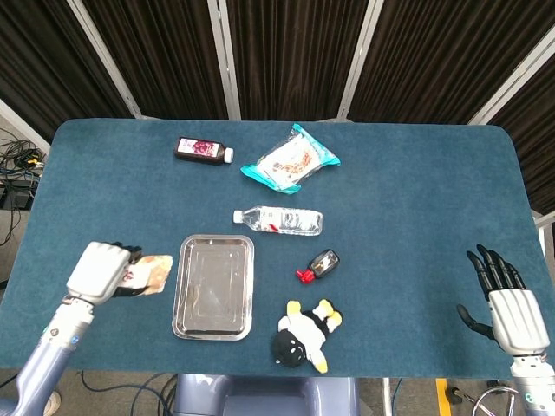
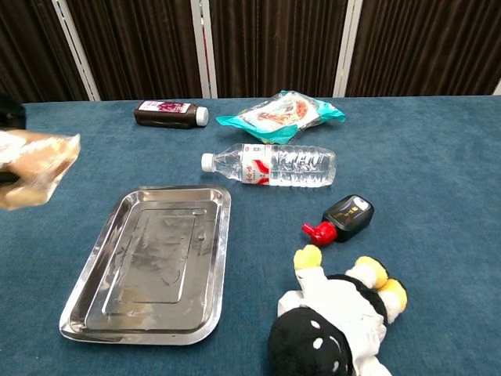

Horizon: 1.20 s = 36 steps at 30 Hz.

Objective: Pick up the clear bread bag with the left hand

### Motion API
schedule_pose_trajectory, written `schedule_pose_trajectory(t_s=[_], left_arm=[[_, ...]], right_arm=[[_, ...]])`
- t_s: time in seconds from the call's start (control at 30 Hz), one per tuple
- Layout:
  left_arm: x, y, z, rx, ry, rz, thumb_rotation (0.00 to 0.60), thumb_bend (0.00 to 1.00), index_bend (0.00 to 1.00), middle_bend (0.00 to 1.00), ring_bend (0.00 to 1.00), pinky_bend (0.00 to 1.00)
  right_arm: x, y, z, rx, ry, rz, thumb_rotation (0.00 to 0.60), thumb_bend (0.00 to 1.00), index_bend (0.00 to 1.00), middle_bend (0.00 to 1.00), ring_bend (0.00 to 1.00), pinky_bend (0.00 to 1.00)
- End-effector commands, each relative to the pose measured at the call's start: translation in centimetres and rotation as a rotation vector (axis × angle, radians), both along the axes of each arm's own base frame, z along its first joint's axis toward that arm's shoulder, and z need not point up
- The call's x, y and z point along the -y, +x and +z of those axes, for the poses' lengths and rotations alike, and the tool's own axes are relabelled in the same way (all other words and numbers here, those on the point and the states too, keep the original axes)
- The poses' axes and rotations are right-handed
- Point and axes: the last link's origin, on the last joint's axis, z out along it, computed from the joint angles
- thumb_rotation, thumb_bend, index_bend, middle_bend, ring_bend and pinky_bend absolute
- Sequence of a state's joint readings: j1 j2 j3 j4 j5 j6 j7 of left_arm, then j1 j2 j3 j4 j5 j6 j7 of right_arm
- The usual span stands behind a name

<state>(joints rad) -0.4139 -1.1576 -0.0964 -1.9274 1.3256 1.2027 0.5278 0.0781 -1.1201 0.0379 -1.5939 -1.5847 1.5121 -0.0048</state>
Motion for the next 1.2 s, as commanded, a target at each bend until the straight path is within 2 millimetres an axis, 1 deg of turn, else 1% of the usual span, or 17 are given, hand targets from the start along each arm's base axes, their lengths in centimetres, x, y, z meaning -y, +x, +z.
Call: schedule_pose_trajectory(t_s=[0.03, 0.13, 0.2, 0.23, 0.27, 0.37, 0.47, 0.53, 0.6, 0.67, 0.77, 0.87, 0.93, 1.0, 1.07, 1.13, 1.2], left_arm=[[-1.0, 2.6, -1.7, 0.004, -0.02, -0.049, 0.6, 0.3, 0.56, 0.61, 0.56, 0.66], [-1.5, 3.8, -3.9, 0.013, -0.054, -0.049, 0.6, 0.29, 0.55, 0.59, 0.55, 0.65], [-1.6, 4.4, -5.5, 0.004, -0.08, -0.048, 0.6, 0.27, 0.51, 0.53, 0.5, 0.61], [-1.6, 4.5, -6.1, -0.001, -0.091, -0.047, 0.6, 0.24, 0.46, 0.44, 0.43, 0.56], [-1.5, 4.7, -6.8, -0.006, -0.106, -0.045, 0.6, 0.22, 0.4, 0.33, 0.35, 0.5], [-1.2, 4.8, -8.2, 0.001, -0.135, -0.025, 0.6, 0.18, 0.21, 0.12, 0.18, 0.36], [-1.0, 4.7, -8.6, -0.001, -0.135, -0.015, 0.6, 0.15, 0.08, 0.01, 0.05, 0.23], [-1.0, 4.5, -8.4, -0.011, -0.12, -0.017, 0.6, 0.13, 0.01, 0.0, 0.0, 0.16], [-1.0, 4.2, -7.8, 0.003, -0.11, 0.0, 0.6, 0.13, 0.0, 0.0, 0.0, 0.13], [-0.9, 3.9, -7.0, 0.022, -0.099, 0.014, 0.6, 0.13, 0.0, 0.0, 0.0, 0.13], [-0.2, 2.8, -4.7, 0.043, -0.053, 0.023, 0.6, 0.1, 0.0, 0.0, 0.0, 0.13], [1.0, 0.6, -1.7, 0.064, 0.048, 0.029, 0.6, 0.05, 0.0, 0.0, 0.0, 0.1], [2.0, -1.2, 0.0, 0.089, 0.117, 0.035, 0.6, 0.02, 0.0, 0.0, 0.0, 0.04], [2.9, -2.9, 1.3, 0.114, 0.165, 0.059, 0.6, 0.01, 0.0, 0.0, 0.0, 0.01], [4.3, -5.5, 3.1, 0.152, 0.239, 0.103, 0.6, 0.0, 0.0, 0.0, 0.0, 0.0], [5.5, -7.8, 4.5, 0.157, 0.311, 0.099, 0.6, 0.0, 0.0, 0.0, 0.0, 0.0], [6.0, -9.1, 5.1, 0.157, 0.348, 0.097, 0.6, 0.0, 0.0, 0.0, 0.0, 0.0]], right_arm=[[0.0, 0.0, 0.0, 0.001, 0.0, 0.0, 0.6, 0.3, 0.0, 0.0, 0.0, 0.14], [0.1, -0.1, 0.1, 0.004, 0.002, -0.007, 0.6, 0.3, 0.0, 0.0, 0.0, 0.14], [0.1, -0.1, 0.2, 0.008, 0.0, -0.008, 0.6, 0.3, 0.0, 0.0, 0.0, 0.14], [0.1, -0.1, 0.2, 0.009, -0.001, -0.007, 0.6, 0.3, 0.0, 0.0, 0.0, 0.14], [0.1, -0.1, 0.3, 0.01, -0.001, -0.007, 0.6, 0.3, 0.0, 0.0, 0.0, 0.14], [0.1, -0.2, 0.3, 0.008, -0.001, -0.006, 0.6, 0.3, 0.0, 0.0, 0.0, 0.14], [0.1, -0.2, 0.4, 0.008, -0.006, -0.004, 0.6, 0.3, 0.0, 0.0, 0.0, 0.14], [0.1, -0.2, 0.5, 0.005, -0.009, -0.002, 0.6, 0.3, 0.0, 0.0, 0.0, 0.14], [0.1, -0.2, 0.5, 0.003, -0.008, -0.001, 0.6, 0.3, 0.0, 0.0, 0.0, 0.14], [0.1, -0.2, 0.4, 0.003, -0.007, -0.001, 0.6, 0.3, 0.0, 0.0, 0.0, 0.14], [0.0, -0.2, 0.5, 0.002, -0.006, -0.004, 0.6, 0.3, 0.0, 0.0, 0.0, 0.14], [0.0, -0.2, 0.4, -0.002, -0.001, -0.007, 0.6, 0.3, 0.0, 0.0, 0.0, 0.14], [0.0, -0.2, 0.3, -0.007, 0.005, -0.01, 0.6, 0.3, 0.0, 0.0, 0.0, 0.14], [0.0, -0.2, 0.1, -0.009, 0.015, -0.017, 0.6, 0.3, 0.0, 0.0, 0.0, 0.14], [-0.1, -0.2, -0.1, -0.023, 0.028, -0.021, 0.6, 0.3, 0.0, 0.0, 0.0, 0.14], [-0.2, -0.1, -0.2, -0.029, 0.028, -0.019, 0.6, 0.3, 0.0, 0.0, 0.0, 0.14], [-0.2, -0.1, -0.2, -0.033, 0.025, -0.016, 0.6, 0.3, 0.0, 0.0, 0.0, 0.14]])
